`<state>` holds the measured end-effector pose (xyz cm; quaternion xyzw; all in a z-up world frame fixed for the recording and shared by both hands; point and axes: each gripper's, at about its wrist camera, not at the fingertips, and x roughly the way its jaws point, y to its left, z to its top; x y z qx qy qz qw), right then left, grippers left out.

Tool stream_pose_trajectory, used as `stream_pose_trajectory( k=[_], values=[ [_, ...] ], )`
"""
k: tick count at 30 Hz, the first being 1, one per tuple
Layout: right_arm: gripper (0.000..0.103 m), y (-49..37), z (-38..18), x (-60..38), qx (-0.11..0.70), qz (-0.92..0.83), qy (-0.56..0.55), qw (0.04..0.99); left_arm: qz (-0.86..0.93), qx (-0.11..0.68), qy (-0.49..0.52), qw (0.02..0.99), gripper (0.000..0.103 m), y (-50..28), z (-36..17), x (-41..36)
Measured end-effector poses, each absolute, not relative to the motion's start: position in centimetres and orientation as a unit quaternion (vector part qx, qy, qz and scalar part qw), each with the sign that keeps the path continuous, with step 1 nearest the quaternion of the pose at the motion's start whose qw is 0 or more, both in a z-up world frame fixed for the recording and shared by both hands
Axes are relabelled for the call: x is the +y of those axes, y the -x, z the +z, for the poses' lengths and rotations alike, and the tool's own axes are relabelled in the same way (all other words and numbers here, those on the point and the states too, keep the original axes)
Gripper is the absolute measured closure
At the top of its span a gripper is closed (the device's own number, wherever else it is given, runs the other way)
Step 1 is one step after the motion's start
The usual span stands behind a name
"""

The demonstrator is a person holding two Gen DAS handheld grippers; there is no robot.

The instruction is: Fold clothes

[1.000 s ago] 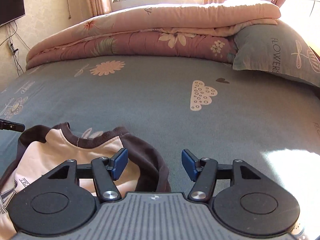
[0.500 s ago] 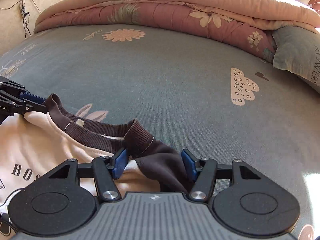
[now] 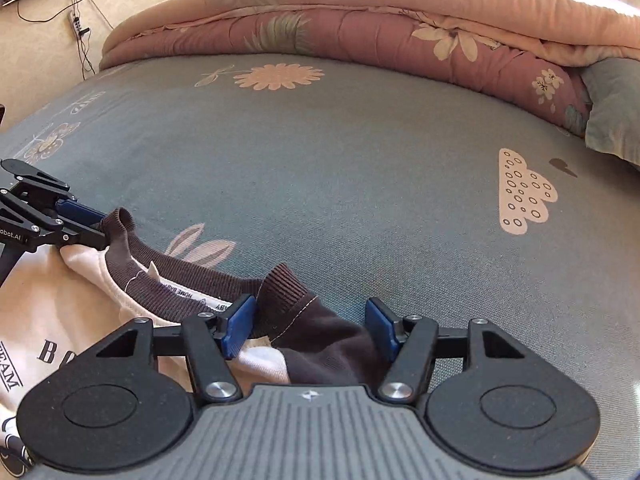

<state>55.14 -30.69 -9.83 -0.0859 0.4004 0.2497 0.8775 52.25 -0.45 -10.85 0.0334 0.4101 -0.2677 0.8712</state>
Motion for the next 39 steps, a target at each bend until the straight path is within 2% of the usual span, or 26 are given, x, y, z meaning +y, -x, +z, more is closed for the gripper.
stream_pose_trajectory(
  k=[1, 2, 3, 4, 7, 10, 12, 13, 14, 15, 17, 19, 21, 29, 31, 39],
  values=[
    [0.041, -54.6, -9.7, -30.7, 0.402, 0.255, 0.093, 0.874, -0.265, 0.406, -0.046, 0.873, 0.080, -51.8, -10.7, -0.8],
    [0.045, -53.7, -9.6, -30.4, 0.400, 0.261, 0.108, 0.872, -0.265, 0.404, -0.056, 0.874, 0.085, -51.5, -10.7, -1.1],
    [0.059, -53.1, -9.3, -30.3, 0.398, 0.265, 0.113, 0.871, -0.266, 0.400, -0.068, 0.874, 0.092, -51.2, -10.6, -1.5],
    [0.078, -52.8, -9.1, -30.1, 0.400, 0.274, 0.108, 0.868, -0.266, 0.398, -0.073, 0.875, 0.095, -51.0, -10.5, -1.8],
    [0.083, -52.0, -8.3, -29.2, 0.382, 0.264, 0.139, 0.875, -0.248, 0.370, -0.064, 0.893, 0.098, -51.5, -9.3, -1.8],
    [0.085, -52.9, -6.7, -29.6, 0.344, 0.227, 0.117, 0.904, -0.225, 0.326, -0.032, 0.918, 0.098, -53.2, -7.4, -1.5],
    [0.084, -54.0, -6.3, -29.9, 0.325, 0.198, 0.096, 0.920, -0.210, 0.328, -0.013, 0.921, 0.095, -54.6, -7.3, -1.8],
    [0.083, -54.5, -6.2, -30.0, 0.318, 0.184, 0.086, 0.926, -0.202, 0.340, -0.006, 0.919, 0.091, -55.4, -7.6, -2.0],
    [0.081, -55.3, -6.8, -30.0, 0.333, 0.180, 0.075, 0.922, -0.193, 0.351, 0.001, 0.916, 0.089, -56.2, -8.0, -2.2],
    [0.074, -55.8, -7.6, -29.8, 0.350, 0.170, 0.074, 0.918, -0.188, 0.356, -0.005, 0.915, 0.089, -55.9, -8.3, -2.3],
    [0.070, -55.7, -8.6, -29.7, 0.367, 0.159, 0.075, 0.913, -0.178, 0.365, -0.019, 0.913, 0.091, -55.3, -8.8, -2.3],
    [0.052, -54.4, -8.3, -30.2, 0.364, 0.161, 0.067, 0.915, -0.179, 0.369, -0.030, 0.912, 0.087, -54.2, -8.8, -2.0],
    [0.045, -52.7, -7.1, -31.0, 0.358, 0.166, 0.066, 0.916, -0.191, 0.368, -0.042, 0.909, 0.080, -52.3, -7.8, -1.6],
    [0.038, -43.1, -3.5, -35.5, 0.399, 0.143, 0.049, 0.904, -0.252, 0.426, -0.016, 0.869, 0.068, -41.8, -4.4, -0.6],
    [0.038, -39.4, -3.5, -37.2, 0.413, 0.133, 0.030, 0.900, -0.265, 0.436, -0.010, 0.860, 0.067, -38.4, -4.1, -0.5],
    [0.038, -22.9, -5.7, -44.6, 0.434, 0.061, -0.044, 0.898, -0.275, 0.426, -0.002, 0.862, 0.050, -26.2, -3.2, -1.0]
  ],
)
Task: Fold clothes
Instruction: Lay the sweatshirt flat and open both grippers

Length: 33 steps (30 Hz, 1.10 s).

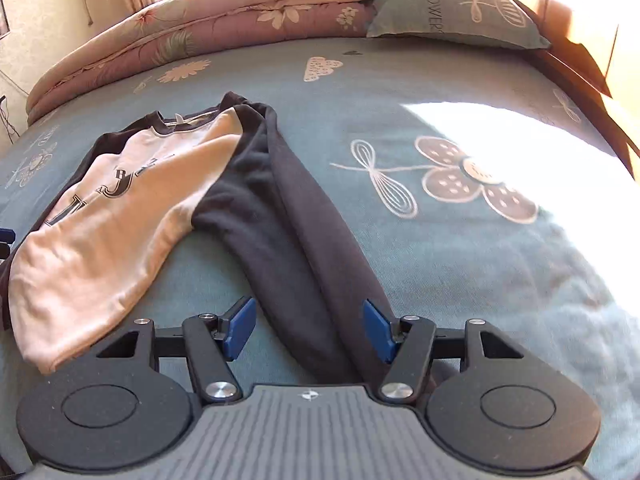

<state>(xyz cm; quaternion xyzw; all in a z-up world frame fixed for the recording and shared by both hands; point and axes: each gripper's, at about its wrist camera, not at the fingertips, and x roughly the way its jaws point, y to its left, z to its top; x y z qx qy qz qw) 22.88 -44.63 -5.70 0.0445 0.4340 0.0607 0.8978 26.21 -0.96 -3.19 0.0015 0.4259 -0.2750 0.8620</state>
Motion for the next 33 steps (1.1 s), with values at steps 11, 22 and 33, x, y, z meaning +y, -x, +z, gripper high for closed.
stream_pose_trajectory(
  k=[11, 22, 33],
  values=[
    [0.038, -11.5, -7.6, -49.3, 0.376, -0.061, 0.024, 0.924, -0.279, 0.393, -0.012, 0.876, 0.043, -19.1, -3.2, -6.8],
    [0.040, -13.6, -10.2, -46.0, 0.370, -0.028, 0.223, 0.902, -0.332, 0.369, -0.032, 0.867, 0.037, -17.6, -2.3, -12.5],
    [0.040, -17.6, -6.0, -59.5, 0.349, -0.153, -0.049, 0.923, -0.324, 0.387, -0.014, 0.863, 0.037, -18.8, -2.9, -13.2]
  ],
)
